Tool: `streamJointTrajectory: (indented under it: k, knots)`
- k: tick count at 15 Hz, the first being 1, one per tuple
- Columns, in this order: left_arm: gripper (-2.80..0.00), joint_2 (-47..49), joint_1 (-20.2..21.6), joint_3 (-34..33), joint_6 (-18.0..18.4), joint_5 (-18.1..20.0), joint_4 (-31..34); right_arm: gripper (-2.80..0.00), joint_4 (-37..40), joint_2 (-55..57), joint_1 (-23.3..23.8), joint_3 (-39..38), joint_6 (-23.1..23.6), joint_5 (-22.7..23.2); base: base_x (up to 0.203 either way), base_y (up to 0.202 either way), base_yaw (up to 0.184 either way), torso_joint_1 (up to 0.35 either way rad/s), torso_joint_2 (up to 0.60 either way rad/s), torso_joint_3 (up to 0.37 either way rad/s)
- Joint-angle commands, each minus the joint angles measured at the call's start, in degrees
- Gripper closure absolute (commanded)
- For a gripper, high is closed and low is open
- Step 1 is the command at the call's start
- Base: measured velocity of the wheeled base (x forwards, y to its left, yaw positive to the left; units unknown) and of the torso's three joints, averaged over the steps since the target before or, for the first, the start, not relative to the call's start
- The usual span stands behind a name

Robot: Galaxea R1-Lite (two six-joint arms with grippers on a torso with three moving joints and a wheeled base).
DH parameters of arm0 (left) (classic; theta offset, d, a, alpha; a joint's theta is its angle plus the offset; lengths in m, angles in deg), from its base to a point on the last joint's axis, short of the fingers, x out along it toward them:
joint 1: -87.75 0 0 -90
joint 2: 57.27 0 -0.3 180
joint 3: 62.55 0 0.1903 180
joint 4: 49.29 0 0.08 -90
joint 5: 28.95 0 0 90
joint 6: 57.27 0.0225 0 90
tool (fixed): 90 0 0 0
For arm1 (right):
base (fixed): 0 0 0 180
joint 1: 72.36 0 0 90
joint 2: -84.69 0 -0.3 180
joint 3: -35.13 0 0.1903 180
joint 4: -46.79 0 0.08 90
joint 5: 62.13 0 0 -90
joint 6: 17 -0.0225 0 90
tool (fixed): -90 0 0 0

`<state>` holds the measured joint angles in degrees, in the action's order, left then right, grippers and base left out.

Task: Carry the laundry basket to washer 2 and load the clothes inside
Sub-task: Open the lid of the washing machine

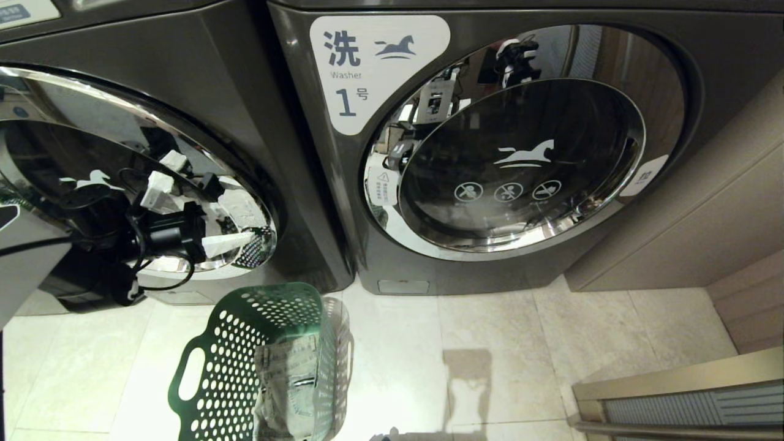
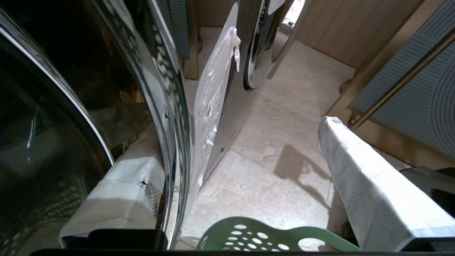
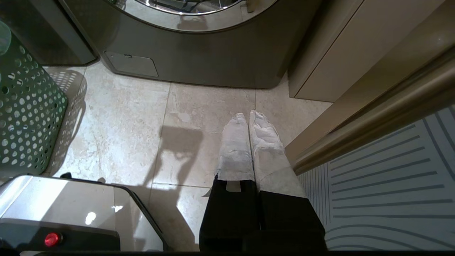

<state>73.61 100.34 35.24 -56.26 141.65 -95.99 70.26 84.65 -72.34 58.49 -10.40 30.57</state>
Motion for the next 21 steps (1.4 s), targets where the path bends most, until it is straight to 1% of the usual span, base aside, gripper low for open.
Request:
streamJointTrajectory:
  k: [1, 6, 10, 13, 16, 18, 20, 21]
  knots:
    - [-2.8, -0.1, 1.2, -0.1, 0.0, -0.8, -0.3, 0.0, 0.0, 0.0, 0.0, 0.0, 0.1, 0.0, 0.0, 0.0, 0.0, 0.0, 0.0, 0.0]
    - [-2.8, 1.4, 2.9, 0.1, 0.0, -1.1, -0.1, 0.0, 0.0, 0.0, 0.1, 0.0, 0.1, 0.0, 0.0, 0.0, 0.0, 0.0, 0.0, 0.0]
    - [-2.8, 2.5, 6.0, 0.5, 0.0, -2.3, -0.3, 0.0, 0.0, 0.0, 0.1, 0.0, 0.1, 0.0, 0.0, 0.0, 0.0, 0.0, 0.0, 0.0]
    - [-2.8, 1.0, 9.0, 0.2, 0.0, -2.5, 0.1, 0.0, 0.0, 0.0, 0.1, 0.0, 0.1, 0.0, 0.0, 0.0, 0.0, 0.0, 0.0, 0.0]
    - [-2.8, -5.5, 13.5, -2.2, -0.2, -2.5, 0.8, 0.0, 0.0, 0.0, 0.0, 0.0, 0.1, 0.0, 0.0, 0.0, 0.0, 0.0, 0.0, 0.0]
    - [-2.8, -13.2, 17.9, -6.4, -0.9, -2.2, 1.1, 0.0, 0.0, 0.0, 0.1, 0.0, 0.1, 0.0, 0.0, 0.0, 0.0, 0.0, 0.0, 0.0]
    - [-2.8, -24.2, 24.2, -11.6, -3.1, -2.2, 2.2, 0.0, 0.0, 0.0, 0.0, 0.0, 0.1, 0.0, 0.0, 0.0, 0.0, 0.0, 0.0, 0.0]
    - [-2.8, -30.7, 28.1, -14.0, -4.9, -2.3, 3.1, 0.0, 0.0, 0.0, 0.0, 0.0, 0.1, 0.1, 0.0, 0.0, 0.0, 0.0, 0.0, 0.0]
